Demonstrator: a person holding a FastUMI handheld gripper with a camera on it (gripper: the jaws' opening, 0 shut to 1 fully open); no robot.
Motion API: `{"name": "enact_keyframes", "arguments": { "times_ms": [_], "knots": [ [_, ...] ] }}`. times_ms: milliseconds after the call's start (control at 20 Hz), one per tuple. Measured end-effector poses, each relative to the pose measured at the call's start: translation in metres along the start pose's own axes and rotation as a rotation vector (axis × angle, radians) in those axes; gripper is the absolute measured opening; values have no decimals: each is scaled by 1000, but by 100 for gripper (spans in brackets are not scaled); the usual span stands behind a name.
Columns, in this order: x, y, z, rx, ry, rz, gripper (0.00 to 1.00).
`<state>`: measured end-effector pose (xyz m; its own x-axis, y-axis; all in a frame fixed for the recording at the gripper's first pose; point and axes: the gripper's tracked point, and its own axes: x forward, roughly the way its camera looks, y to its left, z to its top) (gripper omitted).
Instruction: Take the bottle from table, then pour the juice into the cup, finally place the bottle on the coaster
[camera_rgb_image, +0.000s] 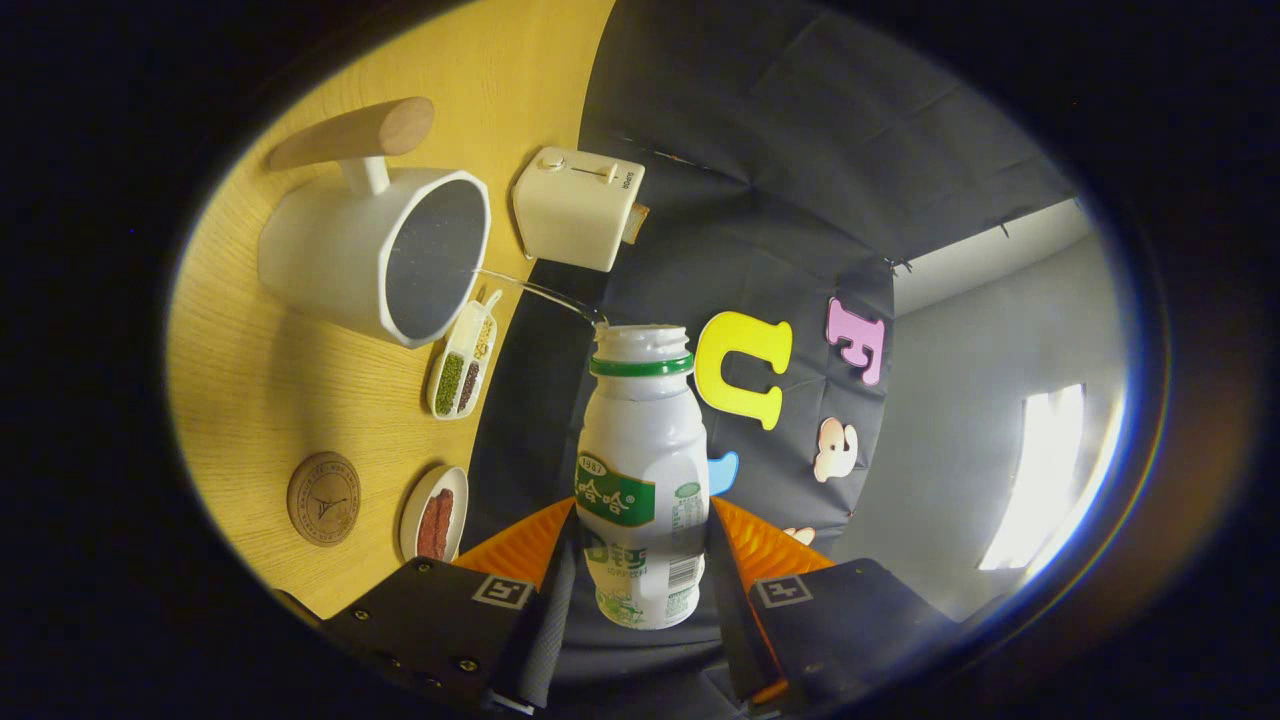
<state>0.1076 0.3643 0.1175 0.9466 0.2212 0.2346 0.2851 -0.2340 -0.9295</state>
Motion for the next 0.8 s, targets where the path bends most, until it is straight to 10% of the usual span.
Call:
{"name": "enact_keyframes", "arguments": {
  "times_ms": [800],
  "knots": [
    [-4,1,4,-80,-24,-7,66]
  ]
}}
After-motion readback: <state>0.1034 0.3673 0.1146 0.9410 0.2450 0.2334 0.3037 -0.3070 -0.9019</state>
